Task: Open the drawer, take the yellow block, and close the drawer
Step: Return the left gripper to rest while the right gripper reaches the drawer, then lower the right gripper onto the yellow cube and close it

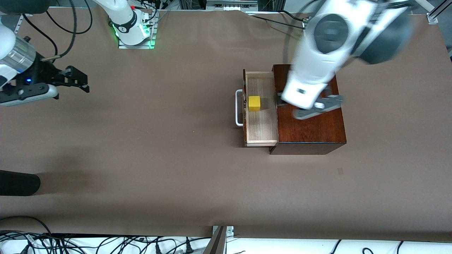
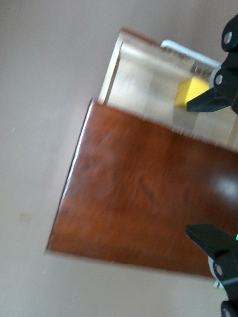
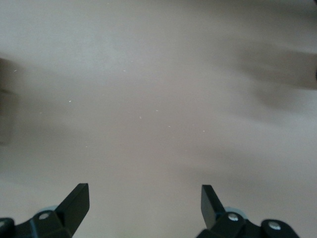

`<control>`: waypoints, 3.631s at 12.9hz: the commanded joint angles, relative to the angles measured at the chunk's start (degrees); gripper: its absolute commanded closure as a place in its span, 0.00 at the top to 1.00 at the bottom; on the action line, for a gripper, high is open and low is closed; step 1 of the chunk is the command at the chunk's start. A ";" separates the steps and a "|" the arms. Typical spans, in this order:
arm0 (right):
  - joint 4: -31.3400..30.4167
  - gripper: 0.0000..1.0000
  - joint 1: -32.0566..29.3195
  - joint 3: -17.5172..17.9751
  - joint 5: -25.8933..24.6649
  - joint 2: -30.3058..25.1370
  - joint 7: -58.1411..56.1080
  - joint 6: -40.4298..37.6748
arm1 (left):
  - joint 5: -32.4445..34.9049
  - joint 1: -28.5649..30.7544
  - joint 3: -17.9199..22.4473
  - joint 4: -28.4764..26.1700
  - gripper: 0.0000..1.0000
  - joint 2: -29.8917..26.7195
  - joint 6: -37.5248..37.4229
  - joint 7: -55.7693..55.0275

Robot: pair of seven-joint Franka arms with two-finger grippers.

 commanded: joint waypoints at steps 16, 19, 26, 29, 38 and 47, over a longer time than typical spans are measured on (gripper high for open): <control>7.31 1.00 35.32 4.42 -1.07 16.40 -7.41 10.74 | -2.63 14.30 8.75 -25.60 1.00 -23.20 14.24 41.31; 17.93 1.00 39.81 4.42 -2.74 25.89 -12.71 12.25 | -2.89 14.22 8.75 -25.42 1.00 -23.11 14.33 41.31; 26.23 1.00 43.78 4.33 -8.02 37.78 -20.43 18.22 | -2.72 13.69 8.49 -25.25 1.00 -23.20 14.06 41.40; 26.23 1.00 43.78 4.16 -8.28 39.36 -22.28 20.59 | -2.63 13.60 8.49 -25.16 1.00 -23.20 13.54 41.40; 26.31 1.00 43.52 3.81 -9.42 43.23 -27.39 25.16 | -2.10 13.42 7.79 -23.93 1.00 -23.11 12.04 41.13; 26.31 0.87 43.61 3.72 -9.51 45.43 -27.04 27.89 | -2.01 13.42 7.17 -23.67 1.00 -23.02 11.25 41.13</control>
